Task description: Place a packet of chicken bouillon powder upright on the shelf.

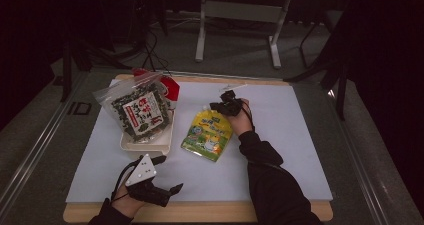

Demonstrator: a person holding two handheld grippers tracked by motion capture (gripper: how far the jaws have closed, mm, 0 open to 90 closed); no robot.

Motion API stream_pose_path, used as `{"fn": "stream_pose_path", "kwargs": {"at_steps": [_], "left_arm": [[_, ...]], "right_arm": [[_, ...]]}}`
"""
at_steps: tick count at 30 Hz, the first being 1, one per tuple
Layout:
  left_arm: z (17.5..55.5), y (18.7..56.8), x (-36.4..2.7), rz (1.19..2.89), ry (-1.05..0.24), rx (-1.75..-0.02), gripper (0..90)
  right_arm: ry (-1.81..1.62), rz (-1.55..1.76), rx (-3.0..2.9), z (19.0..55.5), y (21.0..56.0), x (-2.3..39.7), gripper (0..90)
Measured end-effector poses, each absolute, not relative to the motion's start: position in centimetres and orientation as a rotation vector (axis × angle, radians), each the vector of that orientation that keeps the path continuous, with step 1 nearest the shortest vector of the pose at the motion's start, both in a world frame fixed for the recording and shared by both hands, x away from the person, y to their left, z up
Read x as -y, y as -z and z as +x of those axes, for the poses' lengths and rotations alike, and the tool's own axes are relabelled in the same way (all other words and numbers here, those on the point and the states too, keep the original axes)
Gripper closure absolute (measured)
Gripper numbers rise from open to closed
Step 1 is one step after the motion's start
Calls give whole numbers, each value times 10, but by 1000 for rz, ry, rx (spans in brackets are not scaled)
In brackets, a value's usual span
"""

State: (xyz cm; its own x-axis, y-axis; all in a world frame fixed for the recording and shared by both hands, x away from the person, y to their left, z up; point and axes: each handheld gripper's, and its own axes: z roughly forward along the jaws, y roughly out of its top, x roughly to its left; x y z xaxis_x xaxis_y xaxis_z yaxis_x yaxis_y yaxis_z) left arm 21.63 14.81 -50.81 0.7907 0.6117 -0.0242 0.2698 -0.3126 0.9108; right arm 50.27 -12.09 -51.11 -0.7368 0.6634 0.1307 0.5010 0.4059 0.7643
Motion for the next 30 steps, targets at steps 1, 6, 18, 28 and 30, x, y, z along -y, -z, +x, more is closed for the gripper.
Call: {"fn": "stream_pose_path", "kwargs": {"at_steps": [1,6,18,28,30], "left_arm": [[216,508,-148,1903,-392,-667,14],[216,508,-147,1914,-391,-662,14],[216,510,-148,1922,-396,-671,14],[216,509,-146,1923,-396,-664,14],[216,509,-146,1920,-390,-667,14]], "right_arm": [[-1197,1053,-2471,511,516,117,900],[-1141,1118,-2469,525,527,111,900],[-1110,1198,-2468,531,542,103,900],[-1140,1101,-2561,511,543,95,900],[-1133,1087,-2564,508,542,94,900]]}}
